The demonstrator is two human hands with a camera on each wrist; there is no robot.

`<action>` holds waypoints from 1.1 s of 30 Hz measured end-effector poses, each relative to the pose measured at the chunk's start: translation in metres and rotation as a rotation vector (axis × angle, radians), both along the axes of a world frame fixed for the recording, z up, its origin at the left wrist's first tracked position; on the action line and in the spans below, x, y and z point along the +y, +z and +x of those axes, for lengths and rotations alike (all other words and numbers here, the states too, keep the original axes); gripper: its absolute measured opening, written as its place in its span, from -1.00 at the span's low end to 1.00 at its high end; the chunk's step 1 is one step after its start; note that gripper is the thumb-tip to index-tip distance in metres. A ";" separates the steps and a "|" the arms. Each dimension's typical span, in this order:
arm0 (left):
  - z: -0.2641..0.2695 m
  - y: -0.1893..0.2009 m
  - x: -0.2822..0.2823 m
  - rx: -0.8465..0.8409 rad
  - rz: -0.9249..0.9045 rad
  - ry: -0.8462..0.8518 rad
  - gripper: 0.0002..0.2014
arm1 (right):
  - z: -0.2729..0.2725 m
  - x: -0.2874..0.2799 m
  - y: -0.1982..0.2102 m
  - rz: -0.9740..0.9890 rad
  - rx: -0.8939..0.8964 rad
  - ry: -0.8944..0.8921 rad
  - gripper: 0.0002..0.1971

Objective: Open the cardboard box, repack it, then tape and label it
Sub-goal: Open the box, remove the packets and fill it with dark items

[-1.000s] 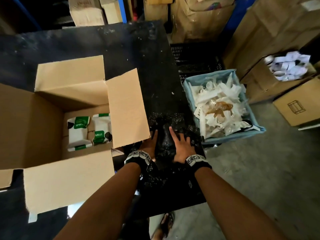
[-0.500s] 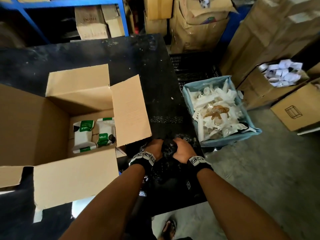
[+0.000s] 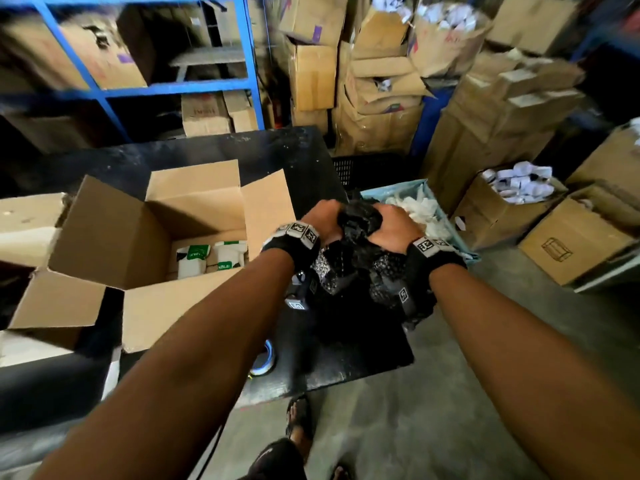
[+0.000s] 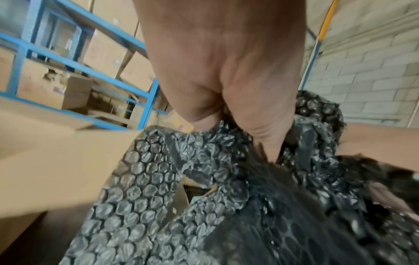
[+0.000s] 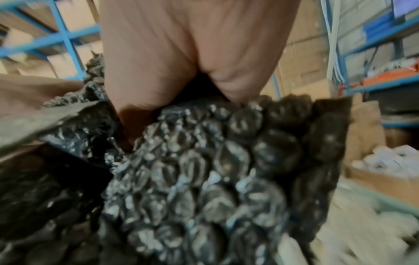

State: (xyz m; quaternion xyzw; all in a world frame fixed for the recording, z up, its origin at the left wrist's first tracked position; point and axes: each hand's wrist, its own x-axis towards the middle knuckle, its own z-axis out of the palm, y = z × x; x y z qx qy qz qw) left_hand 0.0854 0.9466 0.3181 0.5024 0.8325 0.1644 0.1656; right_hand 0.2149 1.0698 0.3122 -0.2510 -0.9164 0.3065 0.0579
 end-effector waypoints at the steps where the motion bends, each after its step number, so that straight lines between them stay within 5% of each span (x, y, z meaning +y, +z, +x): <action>1: -0.001 0.021 -0.018 0.024 0.013 0.016 -0.85 | -0.002 -0.013 0.017 0.013 0.033 0.022 -0.68; 9: -0.068 0.088 -0.099 0.083 0.116 0.208 -0.86 | -0.089 -0.073 0.077 -0.036 0.103 0.142 -0.72; 17: -0.187 0.089 -0.196 0.137 0.113 0.365 -0.86 | -0.224 -0.163 0.080 -0.075 0.105 0.258 -0.65; 23: -0.265 0.045 -0.235 0.063 0.085 0.504 -0.80 | -0.307 -0.204 0.044 -0.128 0.045 0.292 -0.61; 27: -0.294 -0.008 -0.247 0.013 0.082 0.527 -0.77 | -0.356 -0.206 -0.033 -0.104 -0.096 0.258 -0.36; 33: -0.296 -0.100 -0.244 -0.091 -0.060 0.506 -0.62 | -0.343 -0.212 -0.074 -0.111 -0.416 0.228 -0.22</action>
